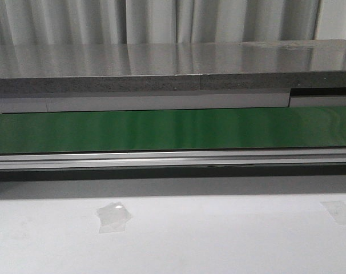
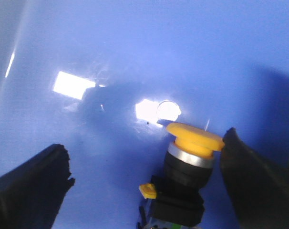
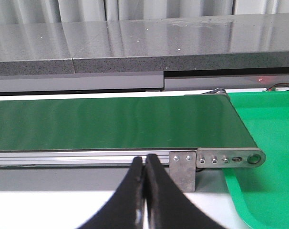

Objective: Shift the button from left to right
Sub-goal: 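Descend the open left gripper onto the yellow button and close on it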

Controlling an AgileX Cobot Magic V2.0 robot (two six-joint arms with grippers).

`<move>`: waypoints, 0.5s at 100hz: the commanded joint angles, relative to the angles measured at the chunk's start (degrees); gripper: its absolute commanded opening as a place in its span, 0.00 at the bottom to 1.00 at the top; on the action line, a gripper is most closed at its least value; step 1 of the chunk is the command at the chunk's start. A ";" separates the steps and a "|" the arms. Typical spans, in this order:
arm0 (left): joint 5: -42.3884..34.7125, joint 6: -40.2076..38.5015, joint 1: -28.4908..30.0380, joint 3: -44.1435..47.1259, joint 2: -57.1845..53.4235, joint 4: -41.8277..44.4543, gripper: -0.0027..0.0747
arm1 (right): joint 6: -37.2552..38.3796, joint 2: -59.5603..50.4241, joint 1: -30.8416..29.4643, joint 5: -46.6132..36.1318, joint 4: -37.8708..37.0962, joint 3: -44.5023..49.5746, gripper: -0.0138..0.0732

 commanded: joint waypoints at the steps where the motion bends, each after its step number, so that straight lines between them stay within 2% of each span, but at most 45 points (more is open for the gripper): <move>1: -1.34 -0.11 0.14 -1.58 -1.99 -1.06 0.82 | -0.03 -1.12 0.13 -5.05 -0.69 -0.85 0.08; 41: 0.08 -0.11 0.14 -1.58 0.44 -1.75 0.82 | -0.03 -1.12 0.13 -5.05 -0.69 -0.85 0.08; 50: 0.08 -0.11 0.14 -1.58 0.44 -1.75 0.79 | -0.03 -1.12 0.13 -5.05 -0.69 -0.85 0.08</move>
